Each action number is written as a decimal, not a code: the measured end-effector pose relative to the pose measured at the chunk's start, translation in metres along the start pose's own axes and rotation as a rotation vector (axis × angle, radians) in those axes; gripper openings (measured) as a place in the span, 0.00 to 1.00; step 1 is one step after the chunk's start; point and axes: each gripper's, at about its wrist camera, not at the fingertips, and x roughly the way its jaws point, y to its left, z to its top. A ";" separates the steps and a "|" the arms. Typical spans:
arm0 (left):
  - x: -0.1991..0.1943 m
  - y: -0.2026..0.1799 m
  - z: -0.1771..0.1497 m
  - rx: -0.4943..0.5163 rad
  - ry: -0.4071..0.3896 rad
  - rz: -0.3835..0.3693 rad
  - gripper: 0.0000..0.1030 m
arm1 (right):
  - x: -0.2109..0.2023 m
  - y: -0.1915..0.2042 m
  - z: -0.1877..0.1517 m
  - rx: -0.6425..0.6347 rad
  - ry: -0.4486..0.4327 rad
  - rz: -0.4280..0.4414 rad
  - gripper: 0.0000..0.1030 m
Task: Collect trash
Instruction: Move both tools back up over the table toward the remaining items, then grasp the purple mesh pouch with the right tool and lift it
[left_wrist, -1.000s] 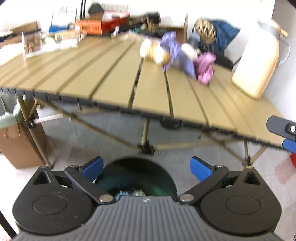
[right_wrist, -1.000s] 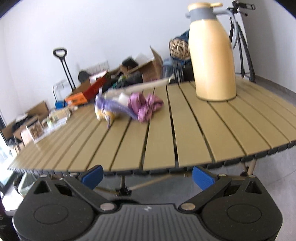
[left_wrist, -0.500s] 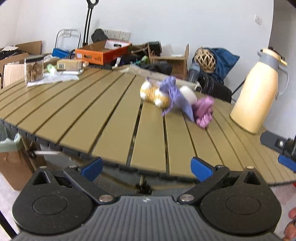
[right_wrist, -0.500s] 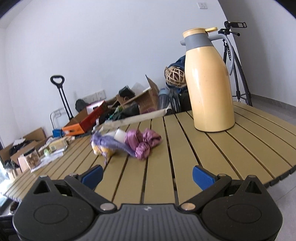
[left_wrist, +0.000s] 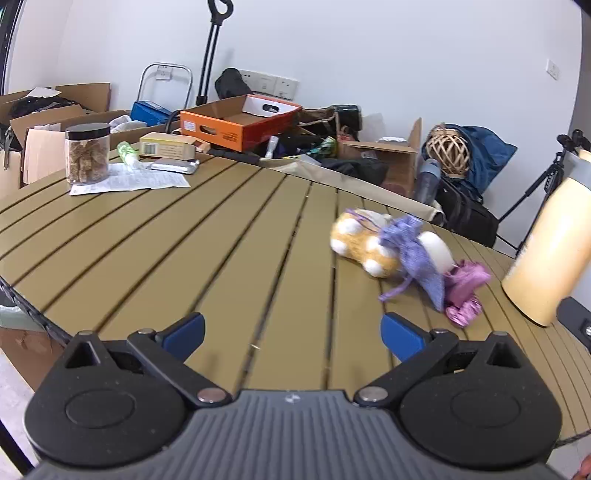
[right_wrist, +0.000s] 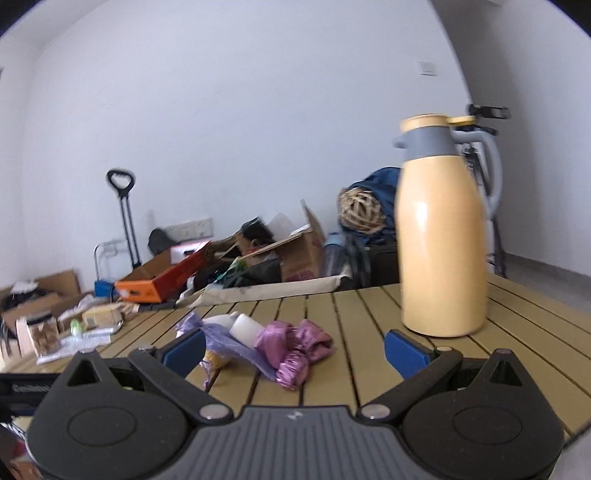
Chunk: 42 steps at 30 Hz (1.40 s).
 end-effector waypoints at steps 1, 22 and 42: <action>0.002 0.005 0.002 -0.002 0.001 0.010 1.00 | 0.008 0.004 0.001 -0.007 0.009 0.011 1.00; 0.027 0.085 0.032 -0.094 -0.087 0.125 1.00 | 0.158 0.122 0.003 -0.373 0.202 -0.030 0.78; 0.015 0.072 0.031 -0.075 -0.095 0.061 1.00 | 0.134 0.104 0.028 -0.139 0.194 0.120 0.13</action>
